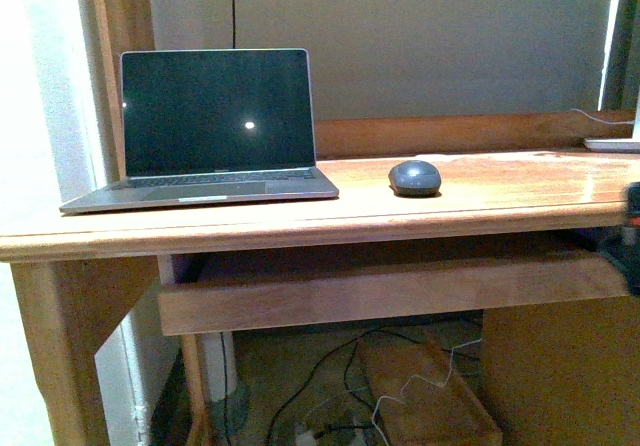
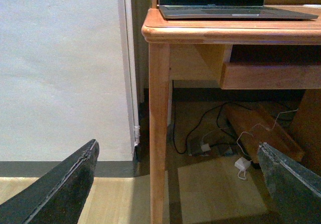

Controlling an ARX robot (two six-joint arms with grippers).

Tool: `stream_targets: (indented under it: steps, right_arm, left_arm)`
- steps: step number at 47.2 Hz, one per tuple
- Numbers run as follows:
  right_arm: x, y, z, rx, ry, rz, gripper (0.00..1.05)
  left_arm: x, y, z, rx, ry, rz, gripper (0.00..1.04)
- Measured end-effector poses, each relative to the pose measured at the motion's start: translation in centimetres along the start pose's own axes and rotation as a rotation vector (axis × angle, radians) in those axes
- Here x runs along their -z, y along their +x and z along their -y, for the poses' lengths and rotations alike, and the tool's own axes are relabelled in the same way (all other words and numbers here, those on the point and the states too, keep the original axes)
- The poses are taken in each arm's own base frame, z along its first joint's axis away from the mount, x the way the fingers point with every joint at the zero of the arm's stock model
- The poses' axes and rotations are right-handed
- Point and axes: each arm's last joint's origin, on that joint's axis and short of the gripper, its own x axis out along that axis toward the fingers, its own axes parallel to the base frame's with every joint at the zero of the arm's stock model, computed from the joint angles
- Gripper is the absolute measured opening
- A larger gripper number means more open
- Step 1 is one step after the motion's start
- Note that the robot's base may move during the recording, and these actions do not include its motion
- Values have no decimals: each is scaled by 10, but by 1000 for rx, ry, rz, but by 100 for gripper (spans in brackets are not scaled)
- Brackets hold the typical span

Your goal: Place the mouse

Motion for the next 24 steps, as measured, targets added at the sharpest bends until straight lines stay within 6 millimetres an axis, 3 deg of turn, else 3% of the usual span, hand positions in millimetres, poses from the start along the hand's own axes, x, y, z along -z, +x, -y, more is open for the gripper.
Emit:
stream_targets:
  steps: [7, 16, 19, 24]
  right_arm:
    - [19, -55, 29, 42, 65, 35, 97]
    - [58, -117, 43, 69, 99, 61, 97]
    - [74, -138, 40, -40, 17, 144, 86]
    - [88, -153, 40, -74, -76, 265, 65]
  left_arm:
    - [0, 0, 0, 0, 0, 0, 97]
    - [0, 0, 0, 0, 0, 0, 97]
    - [0, 0, 0, 0, 0, 0, 97]
    - [0, 0, 0, 0, 0, 1, 97]
